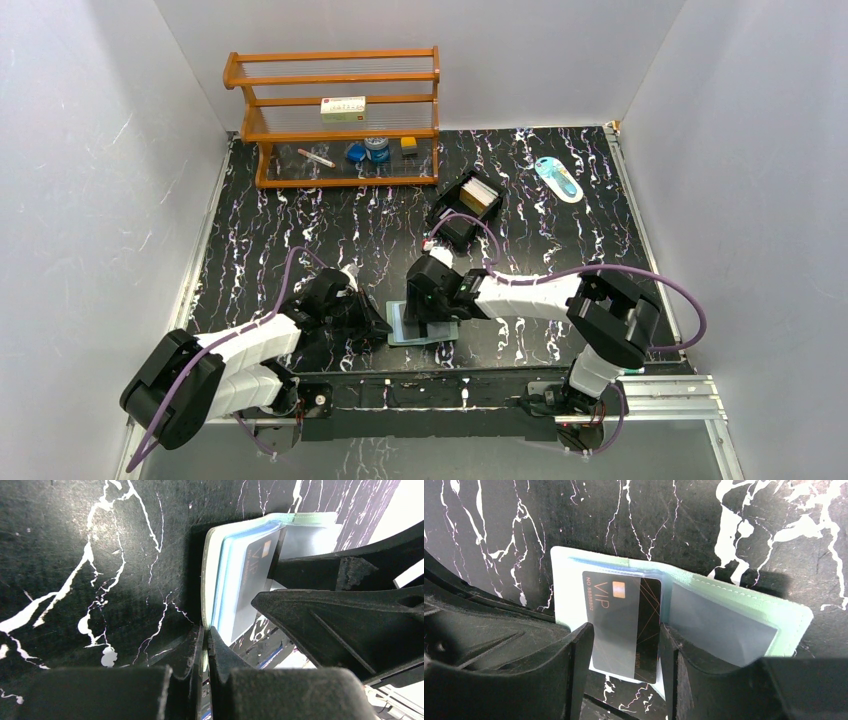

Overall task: Put the credit cards into the card holder
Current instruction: Insert the credit card into the card holder.

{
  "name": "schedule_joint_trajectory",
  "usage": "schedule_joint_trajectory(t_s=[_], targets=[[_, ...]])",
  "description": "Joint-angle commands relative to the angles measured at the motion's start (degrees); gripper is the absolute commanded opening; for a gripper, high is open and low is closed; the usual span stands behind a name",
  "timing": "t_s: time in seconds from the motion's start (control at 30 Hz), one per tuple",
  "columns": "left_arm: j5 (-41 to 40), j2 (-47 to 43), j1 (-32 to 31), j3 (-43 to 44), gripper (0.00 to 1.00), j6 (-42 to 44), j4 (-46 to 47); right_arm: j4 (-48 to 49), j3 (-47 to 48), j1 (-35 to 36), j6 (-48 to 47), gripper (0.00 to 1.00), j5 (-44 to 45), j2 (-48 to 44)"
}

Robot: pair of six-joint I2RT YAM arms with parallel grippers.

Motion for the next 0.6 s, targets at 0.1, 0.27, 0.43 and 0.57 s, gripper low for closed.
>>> schedule_joint_trajectory(t_s=[0.1,0.27,0.43,0.57], targets=[[0.63,-1.22,-0.31,0.16,0.0,-0.36,0.54,2.49,1.85,1.27,-0.41,0.53,-0.66,1.04],[0.62,-1.63,-0.35,0.11,0.0,-0.74,0.54,6.16,1.16,1.83,0.85,0.5,-3.82,2.26],[1.12,-1.43,-0.41,1.13,0.0,-0.41,0.28,9.0,-0.46,1.84,1.77,0.46,-5.27,1.68],[3.11,-2.36,-0.39,1.59,0.09,-0.35,2.54,7.65,-0.78,1.73,1.61,0.4,-3.51,0.72]])
